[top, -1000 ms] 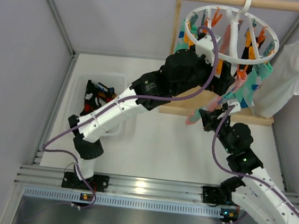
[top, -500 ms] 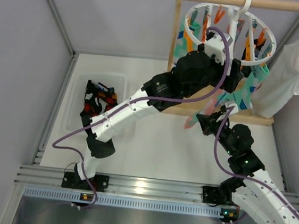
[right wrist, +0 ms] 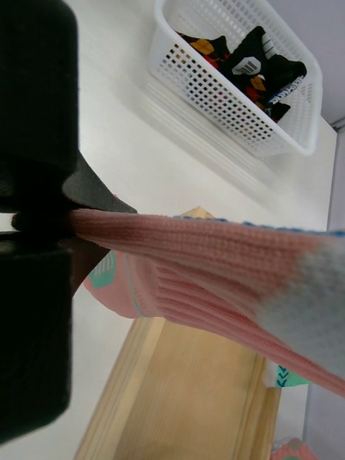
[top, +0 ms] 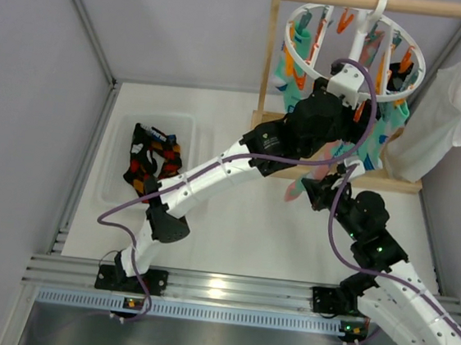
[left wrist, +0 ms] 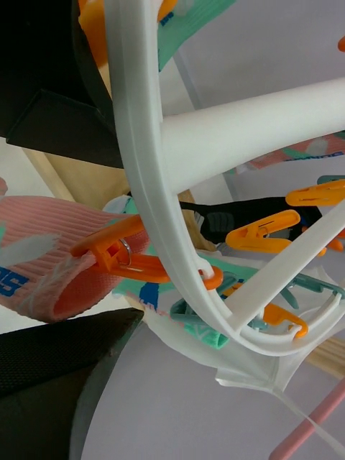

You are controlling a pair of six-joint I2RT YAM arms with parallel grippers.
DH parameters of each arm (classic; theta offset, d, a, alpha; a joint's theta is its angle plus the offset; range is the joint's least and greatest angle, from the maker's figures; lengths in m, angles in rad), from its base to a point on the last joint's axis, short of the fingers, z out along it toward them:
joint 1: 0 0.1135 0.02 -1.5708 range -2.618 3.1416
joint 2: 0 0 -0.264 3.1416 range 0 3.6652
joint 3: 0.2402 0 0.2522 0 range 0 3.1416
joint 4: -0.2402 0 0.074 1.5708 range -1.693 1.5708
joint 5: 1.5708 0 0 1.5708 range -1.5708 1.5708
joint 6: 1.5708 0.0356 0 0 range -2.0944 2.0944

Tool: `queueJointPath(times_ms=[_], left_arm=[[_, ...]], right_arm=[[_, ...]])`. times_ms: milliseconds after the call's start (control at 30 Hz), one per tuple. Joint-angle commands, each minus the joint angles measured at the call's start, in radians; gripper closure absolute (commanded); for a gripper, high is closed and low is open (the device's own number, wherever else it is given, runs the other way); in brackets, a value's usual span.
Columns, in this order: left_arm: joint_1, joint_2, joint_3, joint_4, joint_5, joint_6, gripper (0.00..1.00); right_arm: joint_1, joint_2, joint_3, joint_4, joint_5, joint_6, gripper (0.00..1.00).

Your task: Remove the socks clipped to the hanger

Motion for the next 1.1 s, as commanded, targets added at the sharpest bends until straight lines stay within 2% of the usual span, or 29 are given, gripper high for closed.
queueJointPath(times_ms=[0,300,400,433,533,567,700,833,1000,1067], left_arm=[[-0.006,0.011,0.04,0.11,-0.055,0.057,0.19],[-0.006,0.028,0.039,0.184,-0.086,0.095,0.27],[-0.006,0.032,0.04,0.193,-0.088,0.093,0.35],[-0.006,0.037,0.04,0.201,-0.089,0.095,0.45],[-0.006,0.044,0.04,0.202,-0.094,0.098,0.56],[-0.006,0.046,0.04,0.204,-0.097,0.097,0.67],[-0.006,0.04,0.034,0.204,-0.095,0.09,0.82],[-0.006,0.029,0.016,0.204,-0.103,0.087,0.88],[-0.006,0.003,-0.015,0.204,-0.104,0.083,0.85],[-0.006,-0.003,-0.03,0.204,-0.106,0.077,0.87]], right_arm=[[0.02,0.002,0.042,-0.035,0.009,-0.022,1.0],[0.018,0.021,0.038,-0.042,0.018,-0.039,1.0],[0.02,0.025,0.035,-0.035,0.021,-0.044,1.0],[0.02,0.025,0.033,-0.035,0.021,-0.044,1.0],[0.02,0.022,0.03,-0.034,0.02,-0.047,1.0],[0.02,0.021,0.029,-0.035,0.021,-0.047,1.0],[0.018,0.016,0.016,-0.035,0.027,-0.042,1.0],[0.018,-0.019,0.004,-0.051,0.021,-0.024,1.0],[0.02,-0.079,-0.011,-0.095,-0.002,-0.005,1.0],[0.02,-0.113,-0.019,-0.109,-0.037,0.008,1.0]])
